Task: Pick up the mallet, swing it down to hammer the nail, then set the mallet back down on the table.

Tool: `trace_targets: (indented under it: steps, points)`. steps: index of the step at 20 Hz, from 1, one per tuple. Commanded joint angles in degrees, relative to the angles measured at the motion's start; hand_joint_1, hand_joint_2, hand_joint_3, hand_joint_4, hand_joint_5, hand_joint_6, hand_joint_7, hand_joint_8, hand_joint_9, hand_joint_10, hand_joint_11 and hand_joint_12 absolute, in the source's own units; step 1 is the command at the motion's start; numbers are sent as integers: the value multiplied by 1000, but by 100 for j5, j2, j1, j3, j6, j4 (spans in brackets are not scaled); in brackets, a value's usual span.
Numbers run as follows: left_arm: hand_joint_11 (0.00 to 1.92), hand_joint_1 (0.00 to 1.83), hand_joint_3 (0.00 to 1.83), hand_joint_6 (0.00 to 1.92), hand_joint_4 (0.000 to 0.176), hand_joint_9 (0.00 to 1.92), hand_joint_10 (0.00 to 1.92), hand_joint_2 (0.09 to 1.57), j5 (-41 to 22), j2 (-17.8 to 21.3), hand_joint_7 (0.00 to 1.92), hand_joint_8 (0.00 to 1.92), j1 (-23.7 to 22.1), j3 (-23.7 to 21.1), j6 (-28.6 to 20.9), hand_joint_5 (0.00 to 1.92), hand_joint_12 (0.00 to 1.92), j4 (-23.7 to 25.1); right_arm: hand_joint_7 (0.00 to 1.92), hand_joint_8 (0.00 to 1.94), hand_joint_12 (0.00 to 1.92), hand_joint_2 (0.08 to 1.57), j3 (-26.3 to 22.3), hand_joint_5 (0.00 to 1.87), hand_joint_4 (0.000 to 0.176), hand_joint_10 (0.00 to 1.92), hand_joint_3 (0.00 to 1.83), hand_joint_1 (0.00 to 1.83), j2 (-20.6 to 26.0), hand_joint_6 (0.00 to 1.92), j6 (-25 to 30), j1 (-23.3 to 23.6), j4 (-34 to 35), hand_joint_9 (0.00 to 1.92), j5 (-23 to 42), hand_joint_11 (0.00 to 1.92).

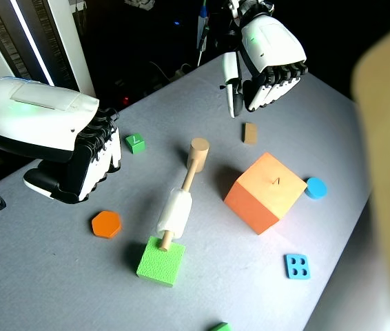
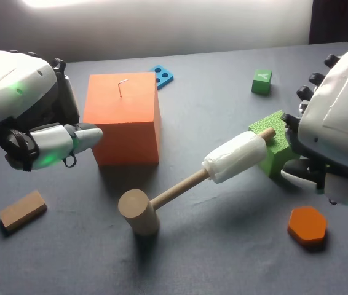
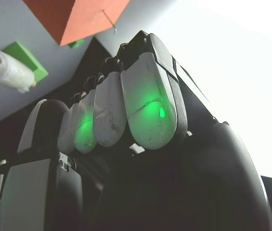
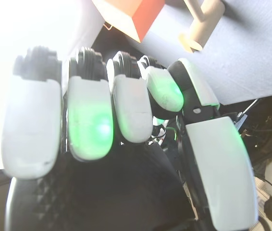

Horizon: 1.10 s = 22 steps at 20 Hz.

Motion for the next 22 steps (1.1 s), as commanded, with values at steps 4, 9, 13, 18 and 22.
trace_targets:
  steps: [4,9,13,18,22]
  points:
    - [0,0,23,0,0,0,0,990,-586,27,0,0,-50,25,51,0,0,157,0,0,0,822,-24,0,0,0,19,102,-45,0,-206,117,-91,0,715,0]
    - [0,0,22,0,0,0,0,994,-529,32,0,0,-46,54,51,0,0,158,0,0,0,857,-23,0,0,0,25,337,-174,0,-398,72,-85,0,827,0]
    - [0,0,20,0,0,0,0,996,-394,35,0,0,4,87,-51,0,0,158,0,0,0,890,297,0,0,0,19,574,-336,0,-400,497,624,0,-533,0]
    - [0,0,23,0,0,0,0,1013,-66,31,0,0,45,316,-314,0,0,524,0,0,0,850,929,0,0,0,0,929,-474,0,97,983,922,0,-2280,0]
    - [0,0,21,0,0,0,0,1019,116,27,0,0,295,679,-1586,0,0,1826,0,0,0,898,1252,0,0,0,12,1211,-651,0,2064,1426,-103,0,-3045,0]
